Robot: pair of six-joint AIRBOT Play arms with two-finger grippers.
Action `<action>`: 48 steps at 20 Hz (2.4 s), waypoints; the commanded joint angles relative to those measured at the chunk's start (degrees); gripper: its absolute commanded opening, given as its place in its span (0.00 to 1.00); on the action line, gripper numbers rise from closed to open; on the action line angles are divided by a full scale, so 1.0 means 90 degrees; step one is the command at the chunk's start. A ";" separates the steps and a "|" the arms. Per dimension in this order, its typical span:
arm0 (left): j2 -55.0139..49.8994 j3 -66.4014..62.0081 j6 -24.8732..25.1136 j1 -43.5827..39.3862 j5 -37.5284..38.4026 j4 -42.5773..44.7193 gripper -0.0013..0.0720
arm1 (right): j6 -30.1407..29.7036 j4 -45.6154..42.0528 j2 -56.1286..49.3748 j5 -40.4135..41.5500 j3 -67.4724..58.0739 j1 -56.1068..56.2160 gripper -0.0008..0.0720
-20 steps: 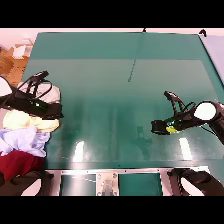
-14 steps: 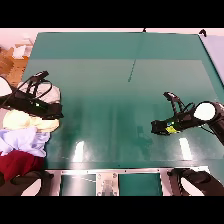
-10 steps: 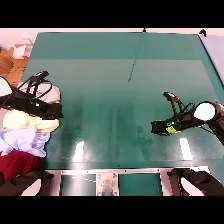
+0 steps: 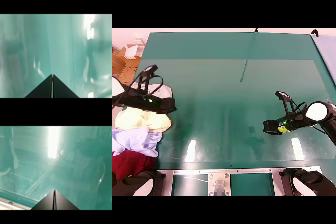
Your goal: Fold the shirts.
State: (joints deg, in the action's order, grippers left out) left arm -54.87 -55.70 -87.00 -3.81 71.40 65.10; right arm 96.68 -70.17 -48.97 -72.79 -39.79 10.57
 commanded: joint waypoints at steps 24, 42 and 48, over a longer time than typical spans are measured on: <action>-0.4405 -0.2154 0.0151 0.3002 -0.2278 0.1814 0.05 | -0.0002 0.0012 -0.0896 0.0988 -0.0036 -0.0007 0.43; -0.4107 -0.4575 0.0423 -0.3665 -0.1406 -0.1090 0.05 | -0.0653 0.0015 -0.0896 0.0136 -0.1331 -0.3422 0.18; -0.4850 -0.4660 0.0000 -0.3779 -0.1370 -0.1112 0.88 | -0.0656 0.0015 -0.0896 0.0136 -0.1333 -0.3422 0.62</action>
State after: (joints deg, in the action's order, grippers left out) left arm -96.73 -97.03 -84.77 -37.60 58.76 55.33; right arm 90.94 -70.04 -57.01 -71.53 -51.72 -19.94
